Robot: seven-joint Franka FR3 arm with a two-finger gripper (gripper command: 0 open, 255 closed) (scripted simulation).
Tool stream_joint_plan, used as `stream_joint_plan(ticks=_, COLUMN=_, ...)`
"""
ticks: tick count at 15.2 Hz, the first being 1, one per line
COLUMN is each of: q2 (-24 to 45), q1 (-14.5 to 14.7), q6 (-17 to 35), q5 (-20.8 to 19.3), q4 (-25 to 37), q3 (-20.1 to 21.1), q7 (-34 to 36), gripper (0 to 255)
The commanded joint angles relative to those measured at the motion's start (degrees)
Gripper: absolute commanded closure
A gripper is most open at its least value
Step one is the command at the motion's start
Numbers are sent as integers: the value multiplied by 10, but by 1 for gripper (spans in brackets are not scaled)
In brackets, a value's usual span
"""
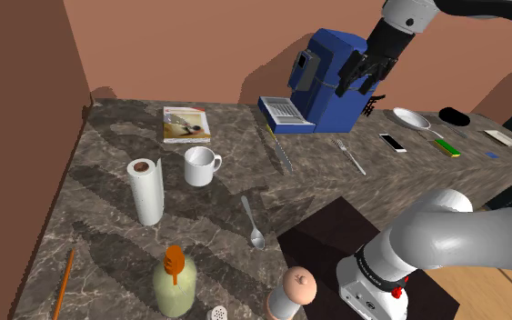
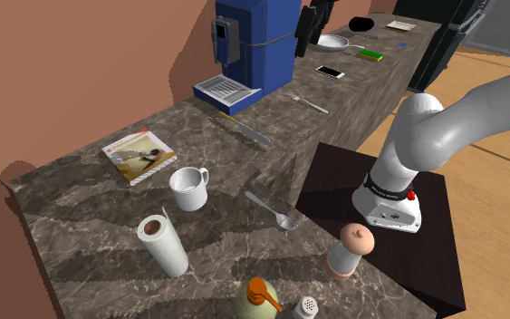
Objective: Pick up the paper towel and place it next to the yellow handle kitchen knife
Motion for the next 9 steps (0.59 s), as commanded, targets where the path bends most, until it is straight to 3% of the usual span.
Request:
stream_joint_plan(ticks=1, q2=0, q1=0, q6=0, q5=0, q4=0, q3=0, q7=0, gripper=0)
stream_joint_plan(ticks=9, q2=31, q1=20, q6=71, q5=53, q4=-32, q3=106, q7=117, gripper=0)
